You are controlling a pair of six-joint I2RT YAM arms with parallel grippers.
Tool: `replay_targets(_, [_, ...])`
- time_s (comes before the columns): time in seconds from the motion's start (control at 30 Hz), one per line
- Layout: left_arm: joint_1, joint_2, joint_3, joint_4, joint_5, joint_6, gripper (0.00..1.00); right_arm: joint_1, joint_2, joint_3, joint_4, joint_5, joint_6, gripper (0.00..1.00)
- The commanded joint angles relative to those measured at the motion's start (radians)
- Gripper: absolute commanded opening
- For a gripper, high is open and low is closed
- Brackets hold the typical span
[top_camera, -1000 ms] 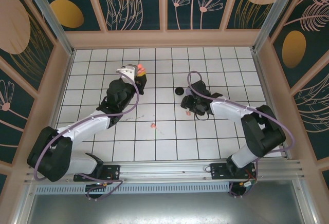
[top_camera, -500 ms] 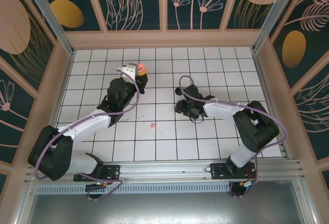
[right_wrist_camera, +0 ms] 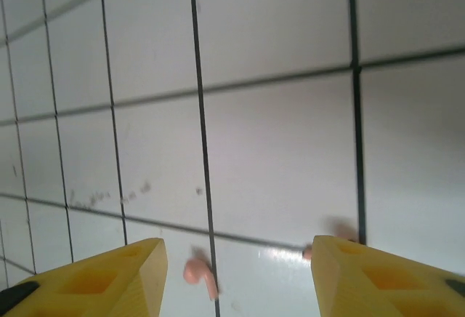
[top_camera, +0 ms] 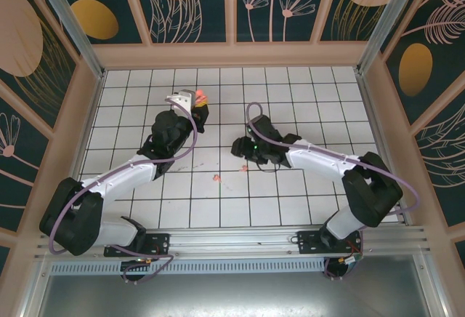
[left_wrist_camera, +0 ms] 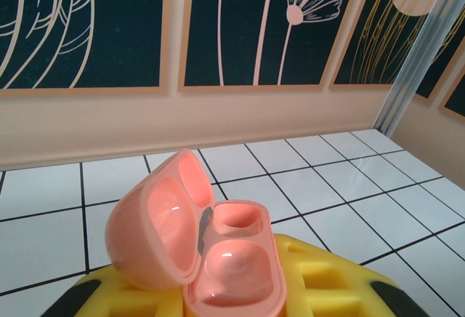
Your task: Insert the wireless bluetooth earbuds into the charging case
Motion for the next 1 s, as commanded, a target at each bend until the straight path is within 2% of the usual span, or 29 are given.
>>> replay_targets(0.0, [0.006, -0.017, 0.018, 0.010, -0.015, 0.023, 0.00, -0.020, 0.000, 0.035, -0.093, 0.099, -0.103, 0.55])
replay_targets(0.07, [0.007, -0.024, 0.018, 0.003, -0.022, 0.035, 0.00, -0.019, 0.033, 0.058, -0.150, 0.118, -0.145, 0.53])
replay_targets(0.17, [0.007, -0.031, 0.018, -0.001, -0.029, 0.045, 0.00, -0.006, 0.066, 0.075, -0.200, 0.158, -0.125, 0.52])
replay_targets(0.57, [0.007, -0.019, 0.015, 0.008, -0.016, 0.036, 0.00, 0.104, 0.123, 0.068, -0.158, 0.221, 0.253, 0.46])
replay_targets(0.7, [0.007, -0.017, 0.012, 0.020, -0.009, 0.030, 0.00, 0.111, 0.144, 0.082, -0.192, 0.248, 0.320, 0.41])
replay_targets(0.97, [0.007, -0.014, 0.001, 0.047, -0.003, 0.034, 0.00, 0.116, 0.182, 0.081, -0.211, 0.238, 0.387, 0.40])
